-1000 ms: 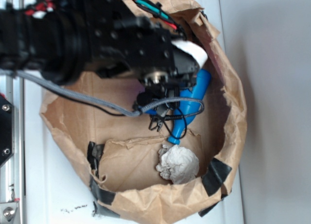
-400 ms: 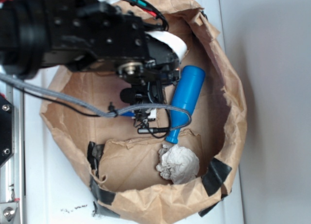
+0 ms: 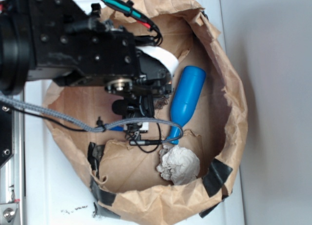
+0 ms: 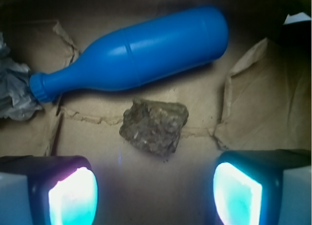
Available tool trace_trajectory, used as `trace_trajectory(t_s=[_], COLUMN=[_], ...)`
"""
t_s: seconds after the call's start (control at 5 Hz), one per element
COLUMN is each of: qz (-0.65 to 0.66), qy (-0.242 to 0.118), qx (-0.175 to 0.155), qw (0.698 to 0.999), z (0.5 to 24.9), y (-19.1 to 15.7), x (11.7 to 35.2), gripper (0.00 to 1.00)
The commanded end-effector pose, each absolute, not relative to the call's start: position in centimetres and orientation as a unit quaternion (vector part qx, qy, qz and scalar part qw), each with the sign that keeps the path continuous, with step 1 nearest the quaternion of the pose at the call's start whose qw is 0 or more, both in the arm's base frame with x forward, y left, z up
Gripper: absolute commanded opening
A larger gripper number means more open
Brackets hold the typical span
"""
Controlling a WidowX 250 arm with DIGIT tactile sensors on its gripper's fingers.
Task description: Grab the rock.
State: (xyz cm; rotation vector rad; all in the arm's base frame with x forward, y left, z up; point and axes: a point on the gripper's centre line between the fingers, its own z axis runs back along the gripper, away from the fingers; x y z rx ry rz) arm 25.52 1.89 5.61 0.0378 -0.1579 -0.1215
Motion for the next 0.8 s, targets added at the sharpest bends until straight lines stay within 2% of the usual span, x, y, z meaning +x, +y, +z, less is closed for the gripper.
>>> trace_trajectory(t_s=[0.0,0.6], qz=[-0.080,-0.060], qy=[-0.113,-0.093], qx=[0.017,0.036], qw=[0.990,0.993], z=[5.4,3.9], y=[0.0,0.9], x=[27.1,29.7], gripper=[1.00,1.00])
